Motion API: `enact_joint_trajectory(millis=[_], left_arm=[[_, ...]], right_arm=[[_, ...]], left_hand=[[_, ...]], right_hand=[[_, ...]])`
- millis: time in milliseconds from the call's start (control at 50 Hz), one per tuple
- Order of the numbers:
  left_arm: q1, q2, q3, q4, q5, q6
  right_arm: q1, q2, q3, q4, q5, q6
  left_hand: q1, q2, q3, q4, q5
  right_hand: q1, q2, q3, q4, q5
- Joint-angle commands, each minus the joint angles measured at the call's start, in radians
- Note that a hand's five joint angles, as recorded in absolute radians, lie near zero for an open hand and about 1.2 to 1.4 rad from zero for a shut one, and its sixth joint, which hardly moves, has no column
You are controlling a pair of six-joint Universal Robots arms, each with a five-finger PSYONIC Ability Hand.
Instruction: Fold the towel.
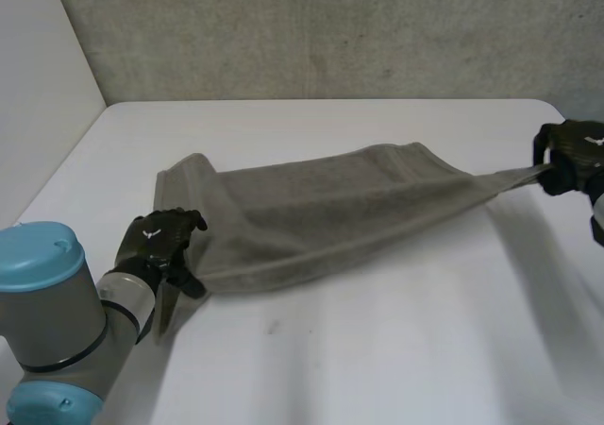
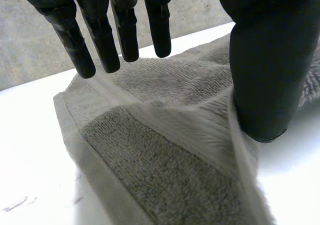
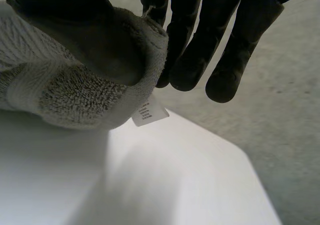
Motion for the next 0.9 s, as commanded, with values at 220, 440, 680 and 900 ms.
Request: enact_joint_trajectory(millis=[220,440,680,900], left_arm=[[-0.045,-0.008,-0.004,-0.072,0.000,0.003],[-0.070,-0.022,0.012,-0.181,0.001,0.003],[-0.062,0.041,0.039,-0.296,-0.014,0.095],[-0.021,0.400,0.047,-0.430,-0.013,0.246]], right_arm=[[-0.045,-0.022,-0.010,-0.006,0.039,0.009],[-0.047,-0.022,-0.008,-0.007,0.037,0.007],[-0.047,-0.035,-0.034,0.013,0.028,-0.009],[-0.050,-0.251,0.004,0.295,-0.084,-0.235]], left_hand=[[0.132,0.135,0.134,0.135,0.142],[0.416,0.419,0.419,0.420,0.426],[0.948,0.951,0.951,0.951,0.958],[0.948,0.951,0.951,0.951,0.958]], right_hand=[[0.056,0.068,0.064,0.053,0.052],[0.056,0.068,0.064,0.053,0.052],[0.056,0.068,0.064,0.053,0.052],[0.056,0.068,0.064,0.053,0.052]])
